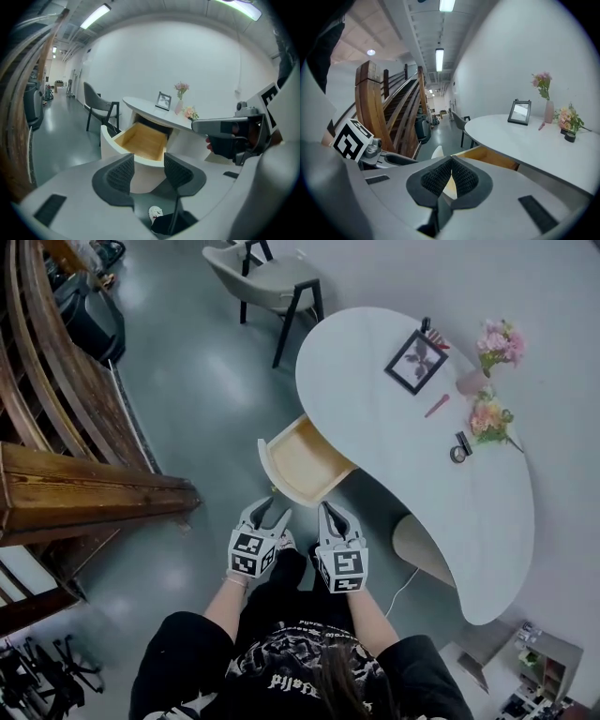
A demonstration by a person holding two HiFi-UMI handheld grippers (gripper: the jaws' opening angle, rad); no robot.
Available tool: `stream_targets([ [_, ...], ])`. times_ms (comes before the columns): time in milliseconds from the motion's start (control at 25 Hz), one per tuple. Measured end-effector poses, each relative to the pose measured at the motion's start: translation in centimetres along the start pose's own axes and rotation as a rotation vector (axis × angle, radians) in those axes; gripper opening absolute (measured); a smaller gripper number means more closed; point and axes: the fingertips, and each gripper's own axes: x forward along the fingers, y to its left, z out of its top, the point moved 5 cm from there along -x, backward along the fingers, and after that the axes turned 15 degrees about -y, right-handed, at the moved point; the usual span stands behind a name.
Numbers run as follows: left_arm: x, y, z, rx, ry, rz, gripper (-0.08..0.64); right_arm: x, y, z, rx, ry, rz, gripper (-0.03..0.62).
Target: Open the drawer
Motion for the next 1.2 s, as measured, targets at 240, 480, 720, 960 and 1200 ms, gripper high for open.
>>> stream_targets([
  [240, -0.4, -1.9, 2.9, -0.017, -0.078, 0.017, 0.207, -0.7, -1.0, 1.7, -0.003, -0.027, -0.013, 0.026],
  [480, -0.4, -3.2, 5.1, 0.041, -0.109, -0.019, 0.207, -1.0, -1.8, 3.3, -0.007, -0.058, -0.032, 0.026],
  [720, -0.8, -4.9, 7.0, 0.060, -0.149, -0.028, 0.207, -1.7, -2.5, 6.0, -0.025, -0.119, -0.041, 0.026],
  [960, -1.0, -6.6, 9.0, 0.110, -0.188, -0.078, 0.207, -2.3, -3.1, 8.1, -0.036, -0.185, -0.064, 0.026],
  [1200, -1.3, -7.5, 10.9, 0.156, -0.232, -0.099, 0.187, -3.3, -3.3, 8.6, -0.071, -0.197, -0.088, 0.026],
])
